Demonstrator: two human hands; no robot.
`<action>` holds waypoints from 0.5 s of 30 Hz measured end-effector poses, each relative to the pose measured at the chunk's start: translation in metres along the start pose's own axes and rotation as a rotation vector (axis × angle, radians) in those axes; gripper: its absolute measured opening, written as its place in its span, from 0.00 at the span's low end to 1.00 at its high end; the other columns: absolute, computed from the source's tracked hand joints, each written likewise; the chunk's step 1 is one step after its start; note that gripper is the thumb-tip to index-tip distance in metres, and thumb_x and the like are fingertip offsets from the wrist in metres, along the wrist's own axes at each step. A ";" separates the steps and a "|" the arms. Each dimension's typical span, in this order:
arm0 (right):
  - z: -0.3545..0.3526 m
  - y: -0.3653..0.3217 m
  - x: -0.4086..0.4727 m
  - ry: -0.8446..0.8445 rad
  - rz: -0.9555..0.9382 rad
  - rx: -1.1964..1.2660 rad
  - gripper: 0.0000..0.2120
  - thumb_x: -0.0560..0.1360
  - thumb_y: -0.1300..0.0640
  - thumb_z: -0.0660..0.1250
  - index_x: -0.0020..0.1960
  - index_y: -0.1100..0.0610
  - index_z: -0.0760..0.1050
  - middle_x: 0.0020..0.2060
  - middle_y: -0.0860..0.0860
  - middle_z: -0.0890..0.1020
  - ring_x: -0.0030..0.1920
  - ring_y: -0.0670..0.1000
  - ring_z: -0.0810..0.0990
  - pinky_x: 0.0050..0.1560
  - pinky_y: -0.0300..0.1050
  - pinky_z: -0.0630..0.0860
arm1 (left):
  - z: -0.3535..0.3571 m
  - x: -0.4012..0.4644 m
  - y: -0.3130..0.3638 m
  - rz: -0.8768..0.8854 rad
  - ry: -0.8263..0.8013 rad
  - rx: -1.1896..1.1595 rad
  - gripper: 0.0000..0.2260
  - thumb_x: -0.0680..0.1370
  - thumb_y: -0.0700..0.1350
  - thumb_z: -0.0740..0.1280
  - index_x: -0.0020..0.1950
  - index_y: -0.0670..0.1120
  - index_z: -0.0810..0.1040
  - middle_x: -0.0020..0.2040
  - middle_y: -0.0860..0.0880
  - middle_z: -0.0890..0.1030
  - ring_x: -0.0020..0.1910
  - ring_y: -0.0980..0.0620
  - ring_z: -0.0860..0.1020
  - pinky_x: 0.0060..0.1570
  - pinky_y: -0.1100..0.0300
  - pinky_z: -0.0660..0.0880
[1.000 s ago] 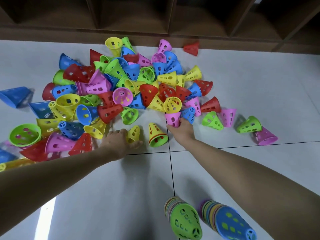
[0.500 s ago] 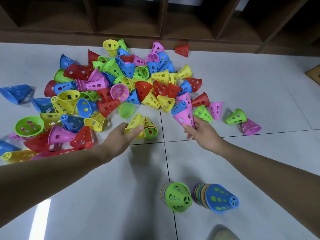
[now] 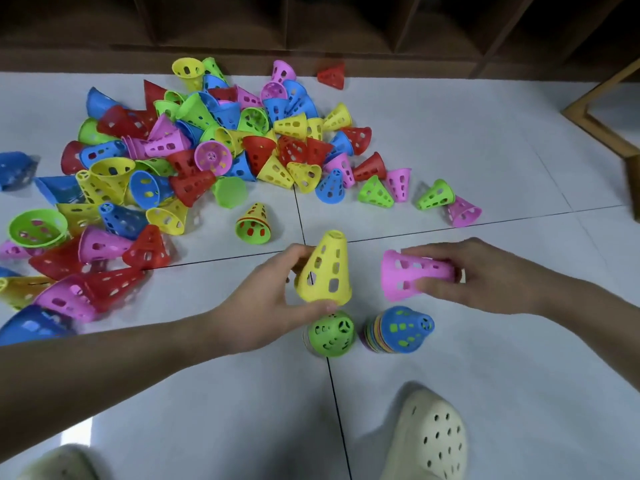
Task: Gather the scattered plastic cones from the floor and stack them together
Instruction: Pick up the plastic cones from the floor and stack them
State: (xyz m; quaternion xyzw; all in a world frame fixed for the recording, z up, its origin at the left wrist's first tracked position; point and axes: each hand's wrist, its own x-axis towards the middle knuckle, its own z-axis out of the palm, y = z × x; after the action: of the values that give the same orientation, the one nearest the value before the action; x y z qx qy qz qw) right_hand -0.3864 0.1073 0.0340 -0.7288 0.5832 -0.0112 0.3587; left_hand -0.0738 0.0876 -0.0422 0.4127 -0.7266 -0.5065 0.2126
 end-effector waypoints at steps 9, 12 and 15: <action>0.021 0.001 -0.014 -0.153 0.075 -0.324 0.18 0.67 0.40 0.69 0.57 0.38 0.78 0.36 0.34 0.78 0.39 0.40 0.76 0.42 0.42 0.76 | 0.029 -0.004 -0.013 0.215 -0.208 0.351 0.29 0.71 0.61 0.75 0.66 0.56 0.68 0.60 0.59 0.75 0.59 0.59 0.72 0.62 0.64 0.67; 0.034 0.016 -0.010 -0.186 0.110 -0.401 0.18 0.67 0.37 0.67 0.56 0.38 0.75 0.38 0.42 0.80 0.41 0.45 0.78 0.45 0.45 0.78 | 0.034 -0.001 -0.030 0.197 -0.238 0.404 0.30 0.72 0.59 0.75 0.69 0.55 0.67 0.63 0.56 0.76 0.61 0.56 0.73 0.64 0.62 0.68; 0.037 0.020 -0.006 -0.233 0.158 -0.391 0.21 0.68 0.33 0.70 0.57 0.36 0.73 0.37 0.44 0.77 0.41 0.42 0.76 0.40 0.39 0.70 | 0.037 0.002 -0.044 0.246 -0.257 0.472 0.29 0.73 0.57 0.75 0.70 0.51 0.70 0.66 0.53 0.76 0.64 0.54 0.73 0.66 0.59 0.70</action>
State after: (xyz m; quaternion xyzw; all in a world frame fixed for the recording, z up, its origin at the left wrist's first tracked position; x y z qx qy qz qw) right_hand -0.3891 0.1305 -0.0014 -0.7329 0.5841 0.2139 0.2754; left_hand -0.0847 0.1005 -0.0972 0.2922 -0.8899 -0.3420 0.0765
